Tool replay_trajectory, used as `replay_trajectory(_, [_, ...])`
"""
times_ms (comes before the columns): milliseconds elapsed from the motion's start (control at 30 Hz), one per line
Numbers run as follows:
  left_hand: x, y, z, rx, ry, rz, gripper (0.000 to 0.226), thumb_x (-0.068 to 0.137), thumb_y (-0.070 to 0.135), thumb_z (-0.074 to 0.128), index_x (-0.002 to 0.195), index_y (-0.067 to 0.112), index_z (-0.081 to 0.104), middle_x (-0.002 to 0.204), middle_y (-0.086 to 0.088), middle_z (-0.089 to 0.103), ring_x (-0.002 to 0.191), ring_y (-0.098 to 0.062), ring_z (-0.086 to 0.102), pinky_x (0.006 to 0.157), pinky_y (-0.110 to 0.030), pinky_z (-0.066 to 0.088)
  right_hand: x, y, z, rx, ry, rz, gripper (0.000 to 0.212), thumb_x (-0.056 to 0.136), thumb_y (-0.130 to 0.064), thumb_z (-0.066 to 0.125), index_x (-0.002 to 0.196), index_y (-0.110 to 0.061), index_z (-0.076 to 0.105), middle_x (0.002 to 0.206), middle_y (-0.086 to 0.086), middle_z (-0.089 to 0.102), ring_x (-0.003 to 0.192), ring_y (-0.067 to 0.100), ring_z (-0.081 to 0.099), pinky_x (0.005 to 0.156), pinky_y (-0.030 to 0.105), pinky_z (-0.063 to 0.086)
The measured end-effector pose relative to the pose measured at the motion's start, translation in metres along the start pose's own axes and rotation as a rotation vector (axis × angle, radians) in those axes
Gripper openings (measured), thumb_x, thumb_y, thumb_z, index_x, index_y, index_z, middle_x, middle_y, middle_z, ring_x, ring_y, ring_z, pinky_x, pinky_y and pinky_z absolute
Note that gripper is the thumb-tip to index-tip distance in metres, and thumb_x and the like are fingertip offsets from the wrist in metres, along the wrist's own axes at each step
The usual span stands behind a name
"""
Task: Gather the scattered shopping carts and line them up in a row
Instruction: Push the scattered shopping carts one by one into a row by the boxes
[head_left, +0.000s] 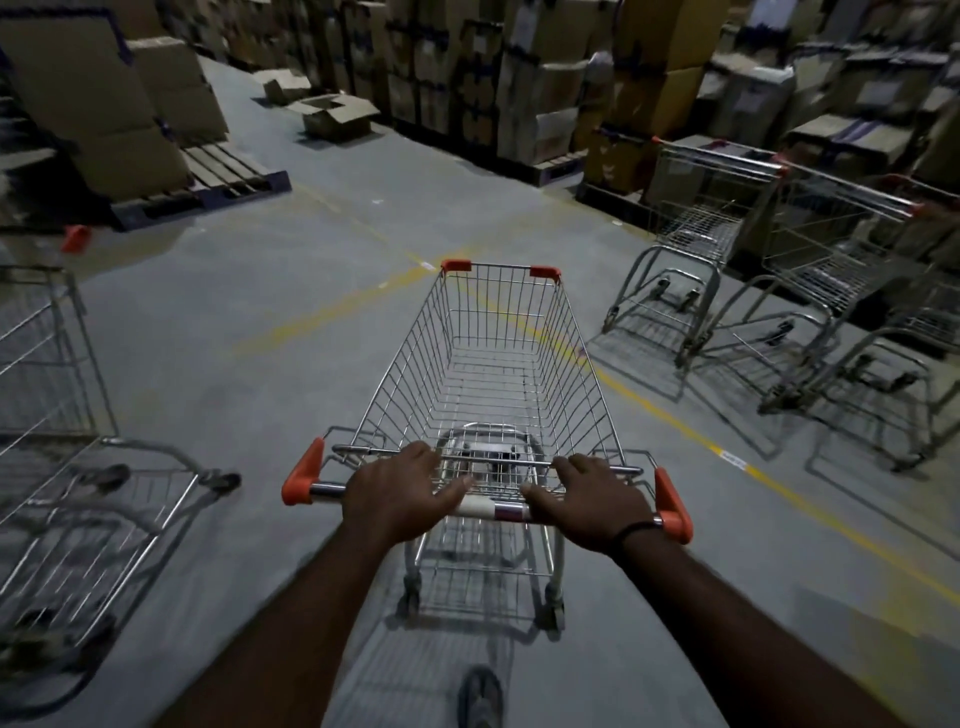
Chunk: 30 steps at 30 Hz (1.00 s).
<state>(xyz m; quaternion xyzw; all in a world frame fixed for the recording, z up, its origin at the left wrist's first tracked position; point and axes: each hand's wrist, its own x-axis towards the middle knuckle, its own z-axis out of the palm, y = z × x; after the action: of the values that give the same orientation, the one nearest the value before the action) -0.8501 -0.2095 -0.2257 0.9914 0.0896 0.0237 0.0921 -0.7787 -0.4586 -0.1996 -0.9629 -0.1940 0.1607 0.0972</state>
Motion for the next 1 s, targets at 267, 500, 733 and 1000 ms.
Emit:
replay_trajectory(267, [0.136, -0.041, -0.008, 0.002, -0.066, 0.074, 0.082, 0.079, 0.087, 0.019, 0.126, 0.033, 0.058, 0.131, 0.017, 0.057, 0.113, -0.016, 0.062, 0.089, -0.036, 0.047, 0.117, -0.018, -0.021, 0.053, 0.046, 0.076, 0.094, 0.075, -0.086, 0.022, 0.141, -0.024, 0.047, 0.144, 0.005, 0.047, 0.134, 0.024, 0.038, 0.104, 0.047, 0.041])
replay_trajectory(500, [0.254, -0.060, -0.020, -0.124, -0.163, -0.015, 0.070, 0.079, 0.082, 0.042, 0.132, 0.036, 0.053, 0.135, 0.011, 0.060, 0.118, -0.021, 0.061, 0.096, -0.038, 0.045, 0.227, -0.021, -0.059, 0.136, -0.010, 0.128, 0.091, 0.082, -0.083, 0.036, 0.147, -0.021, 0.043, 0.152, 0.009, 0.041, 0.142, 0.027, 0.031, 0.112, 0.046, 0.035])
replay_trajectory(733, [0.346, -0.077, -0.026, -0.129, -0.178, 0.034, 0.077, 0.075, 0.084, 0.033, 0.133, 0.037, 0.053, 0.136, 0.012, 0.060, 0.119, -0.021, 0.061, 0.098, -0.039, 0.045, 0.309, -0.027, -0.081, 0.136, 0.065, 0.180, 0.079, 0.085, -0.075, 0.042, 0.142, -0.021, 0.047, 0.147, 0.007, 0.045, 0.138, 0.024, 0.034, 0.109, 0.043, 0.038])
replay_trajectory(1000, [0.476, -0.117, -0.024, -0.120, -0.201, 0.137, 0.068, 0.084, 0.078, 0.043, 0.138, 0.037, 0.052, 0.141, 0.013, 0.056, 0.123, -0.019, 0.058, 0.100, -0.039, 0.042, 0.419, -0.047, -0.105, 0.125, 0.107, 0.261, 0.076, 0.087, -0.072, 0.042, 0.141, -0.020, 0.047, 0.141, 0.008, 0.047, 0.135, 0.024, 0.037, 0.105, 0.041, 0.038])
